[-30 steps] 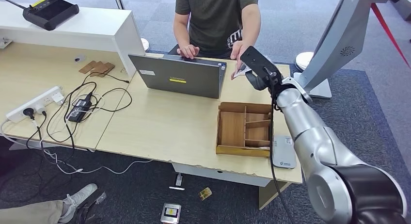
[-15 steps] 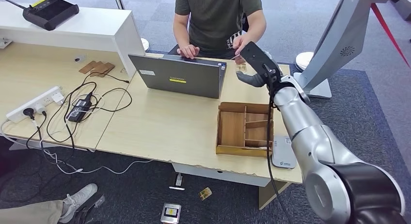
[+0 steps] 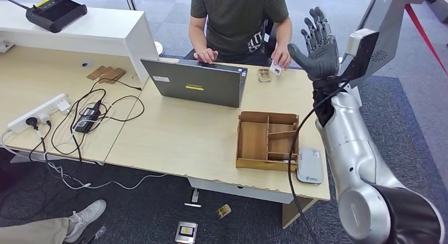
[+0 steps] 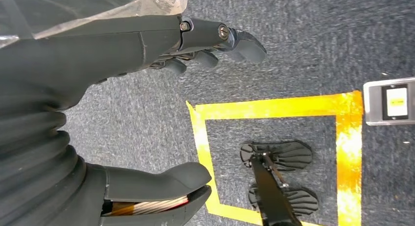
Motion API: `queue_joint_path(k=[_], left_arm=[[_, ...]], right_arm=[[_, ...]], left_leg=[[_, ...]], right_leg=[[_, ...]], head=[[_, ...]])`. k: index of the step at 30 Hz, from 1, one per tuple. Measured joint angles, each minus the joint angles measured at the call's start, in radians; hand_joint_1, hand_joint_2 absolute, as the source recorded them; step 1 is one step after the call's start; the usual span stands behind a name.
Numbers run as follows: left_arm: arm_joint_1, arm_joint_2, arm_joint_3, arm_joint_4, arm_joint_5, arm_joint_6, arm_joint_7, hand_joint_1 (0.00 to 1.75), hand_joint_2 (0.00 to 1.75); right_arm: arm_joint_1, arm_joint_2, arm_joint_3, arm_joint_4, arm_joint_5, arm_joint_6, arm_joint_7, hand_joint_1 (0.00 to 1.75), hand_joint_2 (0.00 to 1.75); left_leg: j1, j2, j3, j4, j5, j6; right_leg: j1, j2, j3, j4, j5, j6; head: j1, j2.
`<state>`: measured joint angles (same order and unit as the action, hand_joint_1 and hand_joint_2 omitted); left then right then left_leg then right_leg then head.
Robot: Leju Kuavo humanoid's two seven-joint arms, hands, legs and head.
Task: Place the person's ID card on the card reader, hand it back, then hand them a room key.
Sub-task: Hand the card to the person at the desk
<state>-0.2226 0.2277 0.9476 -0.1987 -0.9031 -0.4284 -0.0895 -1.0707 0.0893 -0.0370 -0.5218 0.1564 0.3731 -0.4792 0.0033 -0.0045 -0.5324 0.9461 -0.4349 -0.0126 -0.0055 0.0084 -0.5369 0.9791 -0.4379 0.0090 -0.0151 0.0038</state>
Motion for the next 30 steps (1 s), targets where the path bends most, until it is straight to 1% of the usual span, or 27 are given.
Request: queue_joint_path(k=[2, 4, 6, 7, 9, 11, 15, 17, 19, 25, 30], left_arm=[[0.015, 0.002, 0.002, 0.0, 0.0, 0.002, -0.006, 0.0, 1.75], [0.028, 0.004, 0.006, 0.0, 0.001, 0.003, -0.011, 0.0, 1.75], [0.035, 0.008, 0.009, 0.0, 0.002, 0.003, -0.015, 0.0, 1.75], [0.037, 0.01, 0.011, 0.0, 0.002, 0.003, -0.017, 0.0, 1.75], [0.043, 0.012, 0.014, 0.0, 0.003, 0.003, -0.02, 0.0, 1.75], [0.052, 0.015, 0.018, 0.0, 0.003, 0.003, -0.023, 0.0, 1.75], [0.065, 0.022, 0.027, 0.0, 0.012, 0.003, -0.028, 0.0, 1.75], [0.072, 0.025, 0.033, 0.0, 0.019, 0.003, -0.027, 0.0, 1.75], [0.074, 0.028, 0.04, 0.0, 0.024, 0.004, -0.018, 0.0, 1.75], [0.077, 0.032, 0.062, 0.0, 0.043, 0.011, 0.027, 0.0, 1.75], [0.077, 0.034, 0.077, 0.0, 0.048, 0.011, 0.033, 0.0, 1.75]], right_arm=[[0.089, -0.027, -0.004, -0.1, -0.032, -0.005, 0.061, 0.0, 1.75], [0.169, -0.054, -0.004, -0.192, -0.031, -0.021, 0.117, 0.0, 1.75], [0.235, -0.083, -0.004, -0.282, 0.011, -0.045, 0.163, 0.0, 1.75], [0.268, -0.098, -0.003, -0.334, 0.056, -0.061, 0.188, 0.0, 1.75], [0.342, -0.129, 0.001, -0.445, 0.183, -0.095, 0.235, 0.0, 1.75], [0.417, -0.156, 0.011, -0.552, 0.344, -0.121, 0.269, 0.0, 1.75], [0.555, -0.201, 0.054, -0.762, 0.677, -0.15, 0.299, 0.0, 1.75], [0.627, -0.217, 0.081, -0.851, 0.777, -0.155, 0.303, 0.0, 1.75], [0.686, -0.229, 0.108, -0.92, 0.824, -0.159, 0.303, 0.0, 1.75], [0.834, -0.261, 0.194, -1.102, 0.891, -0.159, 0.295, 0.0, 1.75], [0.892, -0.278, 0.252, -1.194, 0.904, -0.156, 0.295, 0.0, 1.75]], left_leg=[[0.0, 0.0, 0.0, 0.0, 0.0, 0.0], [0.0, 0.0, 0.0, 0.0, 0.0, 0.001], [0.0, 0.0, 0.0, 0.0, -0.001, 0.001], [0.0, 0.0, 0.001, 0.001, -0.001, 0.001], [0.0, 0.0, 0.001, 0.001, -0.002, 0.001], [0.0, 0.0, 0.001, 0.001, -0.002, 0.001], [0.001, 0.0, 0.001, 0.0, -0.002, 0.0], [0.001, 0.0, 0.001, 0.0, -0.003, 0.0], [0.002, 0.0, 0.001, 0.0, -0.003, -0.001], [0.002, 0.0, 0.0, 0.0, -0.003, -0.001], [0.002, 0.0, 0.0, 0.0, -0.003, -0.001]], right_leg=[[0.0, 0.0, 0.001, 0.0, 0.0, 0.0], [0.0, 0.0, 0.0, -0.001, 0.0, 0.0], [0.0, 0.0, 0.0, -0.001, 0.0, 0.0], [0.0, 0.001, 0.001, -0.001, 0.0, 0.0], [0.0, 0.001, 0.001, -0.001, 0.0, 0.0], [0.0, 0.001, 0.001, -0.001, 0.0, 0.0], [0.001, 0.001, 0.001, -0.001, -0.001, 0.0], [0.002, 0.001, 0.001, -0.001, -0.001, 0.0], [0.002, 0.001, 0.001, -0.001, -0.001, 0.0], [0.002, 0.001, 0.002, -0.001, -0.002, 0.0], [0.002, 0.001, 0.001, -0.001, -0.002, 0.0]], head=[[0.0, 0.0], [0.0, 0.0], [0.0, 0.0], [0.0, 0.0], [0.0, 0.0], [0.0, 0.0], [0.0, 0.0], [0.0, 0.0], [0.0, 0.0], [0.0, 0.0], [0.0, 0.0]])
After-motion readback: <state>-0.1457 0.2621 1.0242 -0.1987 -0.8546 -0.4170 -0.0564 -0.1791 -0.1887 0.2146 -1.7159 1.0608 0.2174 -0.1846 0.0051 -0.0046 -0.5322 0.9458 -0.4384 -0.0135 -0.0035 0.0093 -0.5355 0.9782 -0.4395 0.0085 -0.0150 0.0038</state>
